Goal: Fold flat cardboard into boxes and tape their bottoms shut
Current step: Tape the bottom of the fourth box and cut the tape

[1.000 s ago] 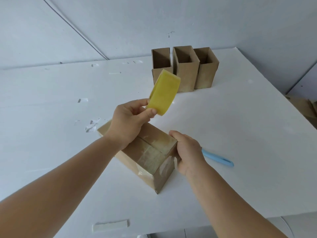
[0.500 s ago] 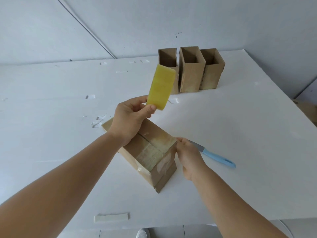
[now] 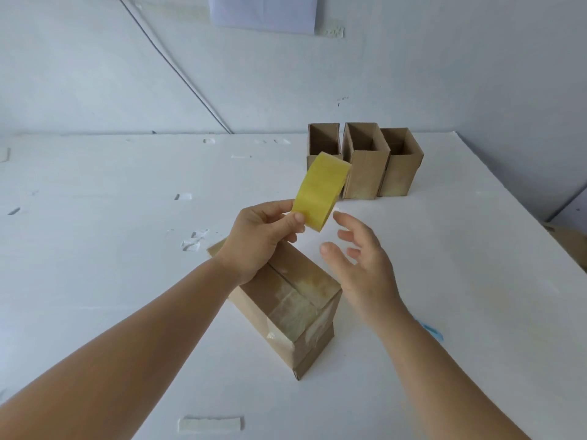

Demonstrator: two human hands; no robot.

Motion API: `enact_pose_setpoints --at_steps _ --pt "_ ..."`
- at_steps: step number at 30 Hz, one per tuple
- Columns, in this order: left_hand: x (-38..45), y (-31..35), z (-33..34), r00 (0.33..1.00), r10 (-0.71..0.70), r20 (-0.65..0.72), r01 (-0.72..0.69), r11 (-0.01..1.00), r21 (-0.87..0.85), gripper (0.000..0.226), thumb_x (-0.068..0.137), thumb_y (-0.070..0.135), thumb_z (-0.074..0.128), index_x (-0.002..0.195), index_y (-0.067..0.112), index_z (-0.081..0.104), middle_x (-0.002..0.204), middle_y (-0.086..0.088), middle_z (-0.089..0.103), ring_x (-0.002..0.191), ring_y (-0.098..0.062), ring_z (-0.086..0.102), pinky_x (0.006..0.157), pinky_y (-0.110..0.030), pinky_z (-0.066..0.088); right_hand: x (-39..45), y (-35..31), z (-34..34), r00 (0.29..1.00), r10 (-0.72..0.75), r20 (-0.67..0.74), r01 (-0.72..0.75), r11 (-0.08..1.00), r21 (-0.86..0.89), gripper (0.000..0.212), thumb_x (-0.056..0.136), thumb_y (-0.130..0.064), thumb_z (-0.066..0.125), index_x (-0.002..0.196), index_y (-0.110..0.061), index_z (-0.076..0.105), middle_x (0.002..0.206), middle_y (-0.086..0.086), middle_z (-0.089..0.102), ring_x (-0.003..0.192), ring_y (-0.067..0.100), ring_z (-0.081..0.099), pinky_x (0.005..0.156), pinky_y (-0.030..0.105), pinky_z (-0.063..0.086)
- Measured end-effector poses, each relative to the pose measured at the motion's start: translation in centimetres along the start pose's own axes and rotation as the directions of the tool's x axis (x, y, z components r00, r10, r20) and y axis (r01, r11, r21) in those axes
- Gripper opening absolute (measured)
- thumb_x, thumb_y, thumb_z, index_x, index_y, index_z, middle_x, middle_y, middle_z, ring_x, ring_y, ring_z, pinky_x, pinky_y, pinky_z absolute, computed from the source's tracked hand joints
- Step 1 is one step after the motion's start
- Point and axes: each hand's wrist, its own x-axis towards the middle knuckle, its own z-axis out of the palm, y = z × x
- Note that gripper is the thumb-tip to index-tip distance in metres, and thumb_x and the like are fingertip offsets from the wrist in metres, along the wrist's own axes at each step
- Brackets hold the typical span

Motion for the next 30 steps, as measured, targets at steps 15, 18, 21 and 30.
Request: enact_pose_setpoints --at_steps 15,18,21,30 --pt "1.0 4.1 0.8 0.984 -0.038 0.174 -0.050 0.879 0.474 0.011 0.084 0.032 0.071 0.078 0.041 0.072 0.063 0.002 0.065 0.055 0.000 0.055 0.053 -0.013 0.045 1.8 -2.9 -2.5 0.960 -0.282 -0.006 0.251 0.864 -0.436 0.011 0.086 -0.023 0.065 0.087 -0.012 0.064 0.083 -0.002 0.067 0.081 0.014 0.062 0.066 0.026 0.050" --pt "0.9 4.0 1.7 0.990 0.055 0.126 -0.126 0.738 0.663 0.017 0.085 0.047 0.064 0.070 0.038 0.066 0.040 0.008 0.045 0.040 -0.004 0.042 0.044 -0.012 0.033 1.6 -3.2 -2.7 0.972 -0.232 -0.044 0.195 0.893 -0.405 0.014 0.087 -0.025 0.063 0.087 -0.012 0.065 0.078 -0.002 0.066 0.074 0.014 0.062 0.066 0.034 0.053" --pt "0.7 3.4 2.4 0.988 0.100 0.114 -0.151 0.711 0.687 0.030 0.085 0.053 0.060 0.072 0.027 0.068 0.033 0.009 0.032 0.040 -0.006 0.038 0.046 -0.012 0.032 1.5 -3.4 -3.1 0.982 -0.183 -0.048 0.149 0.904 -0.400 0.015 0.089 -0.028 0.060 0.087 -0.013 0.065 0.073 -0.005 0.063 0.069 0.010 0.059 0.062 0.030 0.051" --pt "-0.1 2.4 2.7 0.944 0.206 0.259 -0.330 0.661 0.674 0.041 0.084 0.038 0.068 0.077 -0.003 0.070 0.066 -0.023 0.051 0.064 -0.023 0.041 0.056 -0.029 0.031 0.6 -2.3 -3.8 0.999 -0.045 0.019 0.049 0.956 -0.290 0.015 0.093 -0.019 0.052 0.094 -0.009 0.063 0.080 0.006 0.063 0.075 0.021 0.058 0.067 0.036 0.047"
